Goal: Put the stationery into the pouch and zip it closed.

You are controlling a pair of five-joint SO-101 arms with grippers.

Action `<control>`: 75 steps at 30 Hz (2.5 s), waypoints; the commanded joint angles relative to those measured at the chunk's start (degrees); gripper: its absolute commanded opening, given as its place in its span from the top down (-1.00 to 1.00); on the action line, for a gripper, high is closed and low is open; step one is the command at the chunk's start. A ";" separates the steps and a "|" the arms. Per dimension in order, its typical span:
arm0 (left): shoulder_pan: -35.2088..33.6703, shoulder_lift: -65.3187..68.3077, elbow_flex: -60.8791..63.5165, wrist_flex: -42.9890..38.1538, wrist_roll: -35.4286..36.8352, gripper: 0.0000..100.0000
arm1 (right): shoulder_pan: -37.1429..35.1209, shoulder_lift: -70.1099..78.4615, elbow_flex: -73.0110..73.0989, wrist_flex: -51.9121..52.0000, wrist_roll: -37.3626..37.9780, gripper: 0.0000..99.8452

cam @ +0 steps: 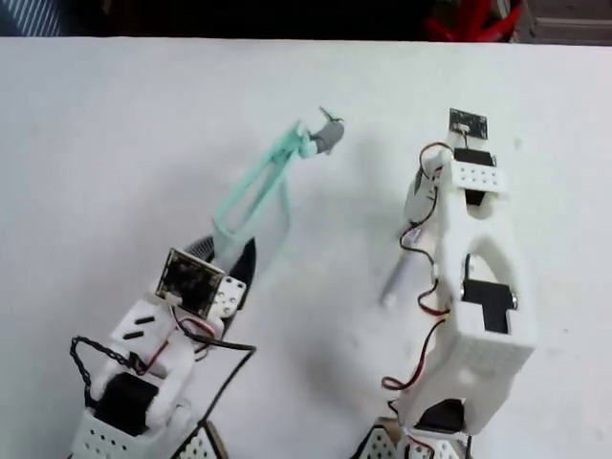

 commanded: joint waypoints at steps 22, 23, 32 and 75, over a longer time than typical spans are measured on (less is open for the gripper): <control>0.04 -0.66 -2.90 -1.67 -0.09 0.83 | -2.07 14.90 -21.10 -2.68 -0.62 0.57; 0.04 -0.66 -2.90 -1.67 -0.09 0.83 | -1.71 16.22 -22.59 -1.80 -0.62 0.57; 0.04 -0.66 -2.81 -1.58 -0.09 0.83 | -0.31 17.10 -26.73 2.86 -0.18 0.96; 0.04 -0.66 -1.93 -2.73 -0.09 0.83 | -6.90 29.76 -44.48 14.11 19.52 0.83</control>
